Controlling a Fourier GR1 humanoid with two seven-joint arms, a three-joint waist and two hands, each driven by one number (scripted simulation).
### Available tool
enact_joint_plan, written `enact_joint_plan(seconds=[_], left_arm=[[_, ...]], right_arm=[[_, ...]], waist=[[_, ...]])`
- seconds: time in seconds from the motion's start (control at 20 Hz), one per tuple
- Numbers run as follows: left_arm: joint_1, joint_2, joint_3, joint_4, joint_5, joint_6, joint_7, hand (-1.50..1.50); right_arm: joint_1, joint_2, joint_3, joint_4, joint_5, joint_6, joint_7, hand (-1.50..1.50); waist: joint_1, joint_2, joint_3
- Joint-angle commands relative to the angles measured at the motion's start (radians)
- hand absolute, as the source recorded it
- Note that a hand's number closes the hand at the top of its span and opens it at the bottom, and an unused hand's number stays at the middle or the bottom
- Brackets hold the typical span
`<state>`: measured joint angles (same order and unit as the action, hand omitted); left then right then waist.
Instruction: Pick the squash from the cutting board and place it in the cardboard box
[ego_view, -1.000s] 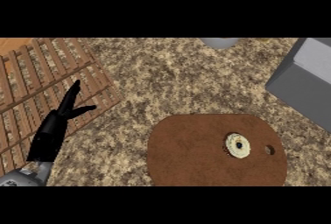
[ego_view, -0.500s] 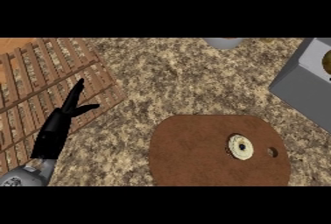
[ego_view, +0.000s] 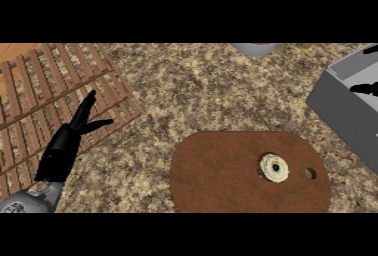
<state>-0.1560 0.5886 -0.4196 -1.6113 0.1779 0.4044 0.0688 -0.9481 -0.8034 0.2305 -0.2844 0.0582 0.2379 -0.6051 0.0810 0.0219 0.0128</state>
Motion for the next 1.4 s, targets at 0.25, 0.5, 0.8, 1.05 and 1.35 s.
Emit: enact_joint_plan(seconds=[0.25, 0.5, 0.8, 1.05, 1.35], left_arm=[[0.048, 0.090, 0.107, 0.150, -0.021, 0.049, 0.024, 0.00], [0.030, 0.109, 0.120, 0.132, -0.008, 0.036, 0.049, 0.00], [0.049, 0.108, 0.120, 0.115, -0.005, 0.046, 0.048, 0.00], [0.026, 0.089, 0.116, 0.104, -0.006, 0.059, 0.051, 0.00], [0.085, 0.075, 0.093, 0.080, -0.020, 0.089, 0.031, 0.00]], right_arm=[[-0.043, 0.003, -0.146, 0.072, -0.124, 0.012, -0.094, -1.50], [-0.055, -0.050, -0.226, 0.130, -0.198, 0.093, -0.089, -1.50], [-0.034, -0.181, -0.283, 0.184, -0.249, 0.253, -0.088, -1.50], [0.000, -0.264, -0.303, 0.205, -0.261, 0.268, -0.088, -1.50], [0.074, -0.342, -0.306, 0.207, -0.260, 0.309, -0.111, -1.50]], waist=[[-0.004, 0.014, -0.007], [-0.009, 0.018, -0.005], [-0.020, 0.018, -0.004], [-0.023, 0.029, -0.001], [-0.011, 0.028, 0.003]])
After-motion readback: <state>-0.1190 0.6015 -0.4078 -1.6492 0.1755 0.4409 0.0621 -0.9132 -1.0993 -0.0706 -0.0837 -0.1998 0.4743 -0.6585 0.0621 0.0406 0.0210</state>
